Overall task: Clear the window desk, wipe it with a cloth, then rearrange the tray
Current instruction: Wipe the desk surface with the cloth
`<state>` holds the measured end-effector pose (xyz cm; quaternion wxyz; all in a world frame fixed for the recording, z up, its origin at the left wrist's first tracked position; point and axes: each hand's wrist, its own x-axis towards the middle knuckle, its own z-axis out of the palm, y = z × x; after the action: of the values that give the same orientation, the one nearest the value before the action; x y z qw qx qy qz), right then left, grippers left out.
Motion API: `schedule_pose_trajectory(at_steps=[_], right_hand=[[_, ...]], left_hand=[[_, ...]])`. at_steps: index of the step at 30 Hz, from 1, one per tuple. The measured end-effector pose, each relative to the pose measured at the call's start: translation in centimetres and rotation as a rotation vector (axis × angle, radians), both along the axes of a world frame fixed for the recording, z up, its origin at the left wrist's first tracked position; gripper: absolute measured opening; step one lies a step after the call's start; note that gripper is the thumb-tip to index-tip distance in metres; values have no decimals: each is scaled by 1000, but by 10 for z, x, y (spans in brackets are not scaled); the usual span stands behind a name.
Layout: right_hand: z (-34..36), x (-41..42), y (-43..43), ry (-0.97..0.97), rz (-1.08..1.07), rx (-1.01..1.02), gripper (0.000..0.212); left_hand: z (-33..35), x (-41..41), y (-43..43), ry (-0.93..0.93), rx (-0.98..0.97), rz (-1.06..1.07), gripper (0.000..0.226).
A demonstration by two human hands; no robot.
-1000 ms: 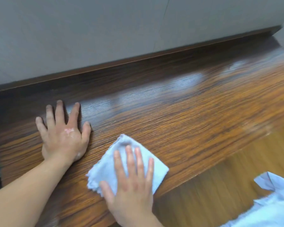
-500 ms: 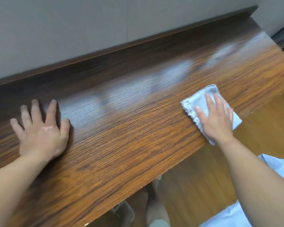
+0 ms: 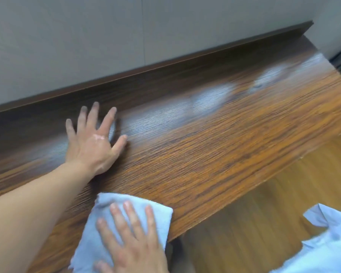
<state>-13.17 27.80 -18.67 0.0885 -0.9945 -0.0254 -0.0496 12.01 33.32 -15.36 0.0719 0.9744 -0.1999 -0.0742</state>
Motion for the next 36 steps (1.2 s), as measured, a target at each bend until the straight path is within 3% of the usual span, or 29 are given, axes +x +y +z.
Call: schedule_pose_trajectory(at_steps=[2,4,6,11,15,17,21,23,26,28,30,33,36], right_hand=[[-1,3,-38,4,154,-2,59],[0,14,-99,23,171,-23,64],[1,35,-181,69,-16,-62,69],[15,80,-375,204,-766,5,81],[20,101,-366,184,-1072,108,83],[18,102,-308,164,-981,57,78],[8,72,-155,59,-287,-47,71],[-4,61,-105,-13,-15,-71,56],[-13,74,-112,-58,213,-42,40],[-5,94,-155,-6,362,-33,53],[3,127,-218,53,224,-23,68],[9,186,-329,133,-350,-70,74],[20,206,-391,204,-816,46,78]], left_hand=[[-3,10,-15,-9,6,-15,86],[-6,17,-26,-1,-1,8,87],[-10,20,-32,28,7,50,86],[-17,14,-35,10,55,80,86],[-15,13,-35,1,72,93,84],[-14,12,-35,-6,85,91,83],[-15,12,-37,-21,83,90,82],[-15,12,-37,-28,76,92,82],[-16,12,-36,-29,72,109,81],[-16,13,-37,-22,61,117,79],[-16,14,-37,-14,59,121,77],[-13,14,-36,-1,66,120,80],[-11,14,-35,6,49,130,86]])
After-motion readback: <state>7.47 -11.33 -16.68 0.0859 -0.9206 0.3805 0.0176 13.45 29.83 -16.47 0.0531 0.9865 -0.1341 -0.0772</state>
